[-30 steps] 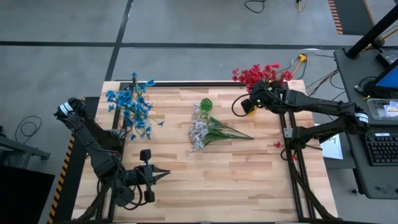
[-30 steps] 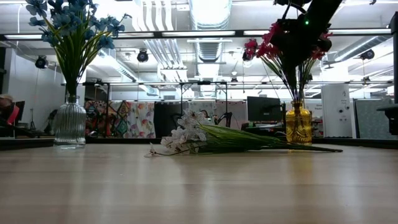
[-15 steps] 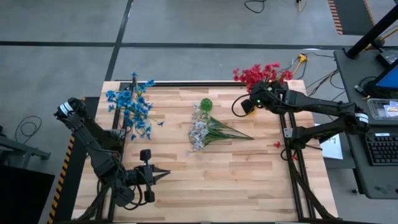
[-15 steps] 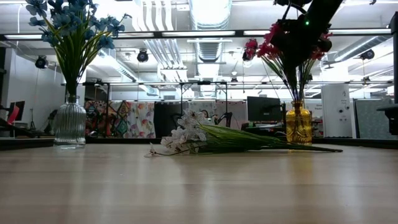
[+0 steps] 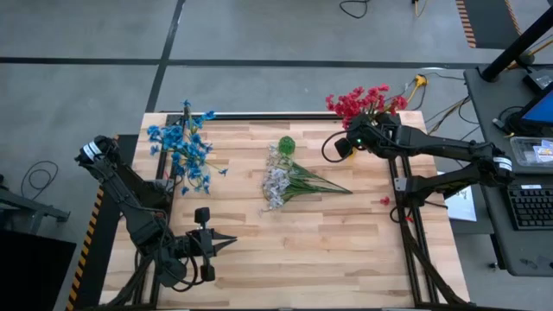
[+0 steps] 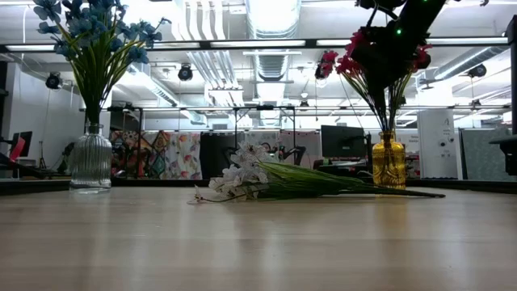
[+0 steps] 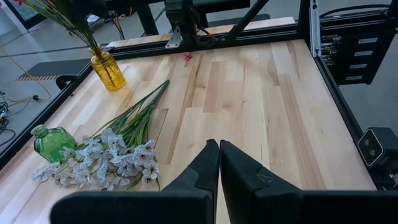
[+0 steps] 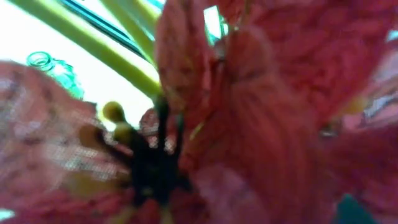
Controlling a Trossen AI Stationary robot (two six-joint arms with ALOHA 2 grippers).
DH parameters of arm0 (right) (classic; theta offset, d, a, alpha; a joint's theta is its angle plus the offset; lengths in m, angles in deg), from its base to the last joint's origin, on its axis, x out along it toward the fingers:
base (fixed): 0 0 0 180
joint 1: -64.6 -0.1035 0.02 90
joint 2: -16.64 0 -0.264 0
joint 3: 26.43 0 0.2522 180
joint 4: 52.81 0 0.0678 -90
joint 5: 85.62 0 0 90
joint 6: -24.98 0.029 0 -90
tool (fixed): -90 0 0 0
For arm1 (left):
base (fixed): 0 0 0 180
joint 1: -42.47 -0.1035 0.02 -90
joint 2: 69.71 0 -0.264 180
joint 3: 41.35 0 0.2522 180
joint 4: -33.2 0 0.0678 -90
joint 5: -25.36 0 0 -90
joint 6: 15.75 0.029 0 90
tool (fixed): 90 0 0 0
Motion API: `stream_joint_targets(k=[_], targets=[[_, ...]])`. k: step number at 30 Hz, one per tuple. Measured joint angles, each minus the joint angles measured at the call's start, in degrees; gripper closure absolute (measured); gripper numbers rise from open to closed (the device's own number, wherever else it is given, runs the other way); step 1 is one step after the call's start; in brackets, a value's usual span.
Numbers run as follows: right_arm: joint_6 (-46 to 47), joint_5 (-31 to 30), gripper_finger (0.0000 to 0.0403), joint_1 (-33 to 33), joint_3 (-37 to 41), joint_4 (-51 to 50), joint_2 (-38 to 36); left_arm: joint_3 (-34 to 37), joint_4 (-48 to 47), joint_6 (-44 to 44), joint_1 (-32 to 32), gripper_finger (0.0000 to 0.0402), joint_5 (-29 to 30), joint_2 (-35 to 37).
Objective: Sort flowers into vase by color
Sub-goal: Put the red flowers into the yellow vase
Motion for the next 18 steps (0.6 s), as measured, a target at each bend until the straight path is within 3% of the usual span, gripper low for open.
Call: stream_joint_targets(k=[7, 18], targets=[[-0.6, 0.5, 0.035, 0.0, -0.3, -0.4, 0.0, 0.0, 0.0, 0.0, 0.0, 0.0402, 0.0, 0.0], [1.0, 0.6, 0.0224, 0.0, -0.3, -2.0, -3.3, 0.0, 0.0, 0.0, 0.0, 0.0402, 0.0, 0.0]])
